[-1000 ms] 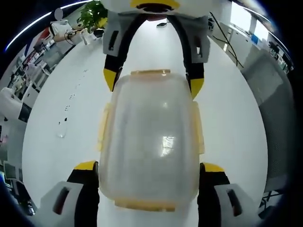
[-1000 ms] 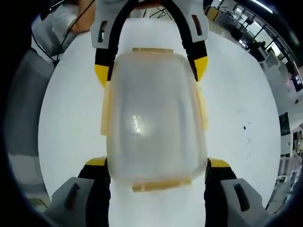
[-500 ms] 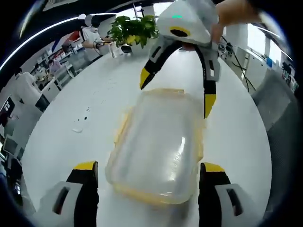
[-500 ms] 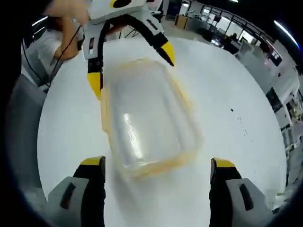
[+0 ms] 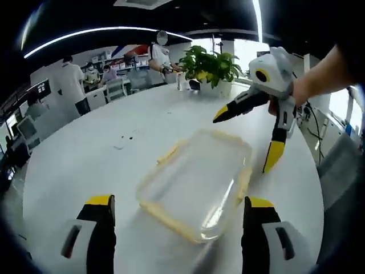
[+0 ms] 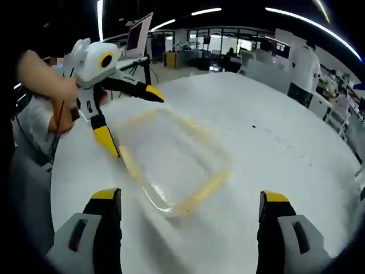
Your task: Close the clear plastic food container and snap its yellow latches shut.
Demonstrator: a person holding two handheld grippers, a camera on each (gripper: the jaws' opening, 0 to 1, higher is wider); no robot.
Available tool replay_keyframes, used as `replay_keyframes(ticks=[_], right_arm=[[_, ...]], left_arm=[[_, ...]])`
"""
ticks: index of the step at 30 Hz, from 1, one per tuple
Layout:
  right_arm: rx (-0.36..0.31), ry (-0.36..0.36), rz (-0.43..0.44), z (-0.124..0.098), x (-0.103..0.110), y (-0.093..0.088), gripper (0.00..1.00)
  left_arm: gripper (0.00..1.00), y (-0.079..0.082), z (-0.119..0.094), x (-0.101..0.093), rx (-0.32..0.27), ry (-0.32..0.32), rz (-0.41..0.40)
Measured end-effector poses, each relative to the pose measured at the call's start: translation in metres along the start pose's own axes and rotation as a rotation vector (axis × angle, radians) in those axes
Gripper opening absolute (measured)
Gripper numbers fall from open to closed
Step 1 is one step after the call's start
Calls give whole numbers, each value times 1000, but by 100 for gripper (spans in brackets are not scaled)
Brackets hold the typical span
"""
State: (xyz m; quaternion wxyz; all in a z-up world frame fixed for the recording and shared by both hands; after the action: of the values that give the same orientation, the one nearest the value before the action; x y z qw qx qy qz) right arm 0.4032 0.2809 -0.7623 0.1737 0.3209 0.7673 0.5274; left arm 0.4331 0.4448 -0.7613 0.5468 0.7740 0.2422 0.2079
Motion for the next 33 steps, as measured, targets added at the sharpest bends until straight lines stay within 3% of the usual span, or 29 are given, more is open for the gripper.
replay_keyframes(ticks=[1,4,8,12,14,16,21,26,33], right_arm=[[-63,-2,20,-1,4,4,100],[-74,-19,33,-7,10,-2,100],[-121,-69,58,-14,12,-6,100],[-169,-104,95,-21,18,-9,100],[-175,-110,102,-23,24,-15,100],[-175,-123,110,-23,30,-23,100],[-154,-145,95,-18,43,-36,100],[-169,-154,92,-17,46,-31,100],[-175,-176,100,-26,45,-27,97]], left_arm=[[91,0,-3,0,-18,13,1],[98,1,-8,-8,-76,12,-55],[99,-8,-13,-23,-78,-16,-88],[99,-13,-17,-35,-115,-20,-172],[99,-18,-20,-38,-111,1,-185],[99,-18,-24,-37,-136,39,-142],[99,-28,-28,-39,-168,80,-212],[99,-35,-30,-44,-139,73,-187],[99,-43,-41,-49,-127,89,-220]])
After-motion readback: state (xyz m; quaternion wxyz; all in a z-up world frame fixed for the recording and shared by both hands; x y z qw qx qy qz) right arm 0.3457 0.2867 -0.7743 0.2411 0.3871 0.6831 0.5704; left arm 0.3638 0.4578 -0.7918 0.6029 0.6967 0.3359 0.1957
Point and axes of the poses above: the point that each gripper's makers call its tool centre point, and the gripper's own axes: z roughly forward along the fingers, x roughly to its left, y roughly out of its top, the point moved 3 cm from there along -z, roughly backward along the fingers, and after that the axes turned 14 degrees about -x, right-handed, at the moved point
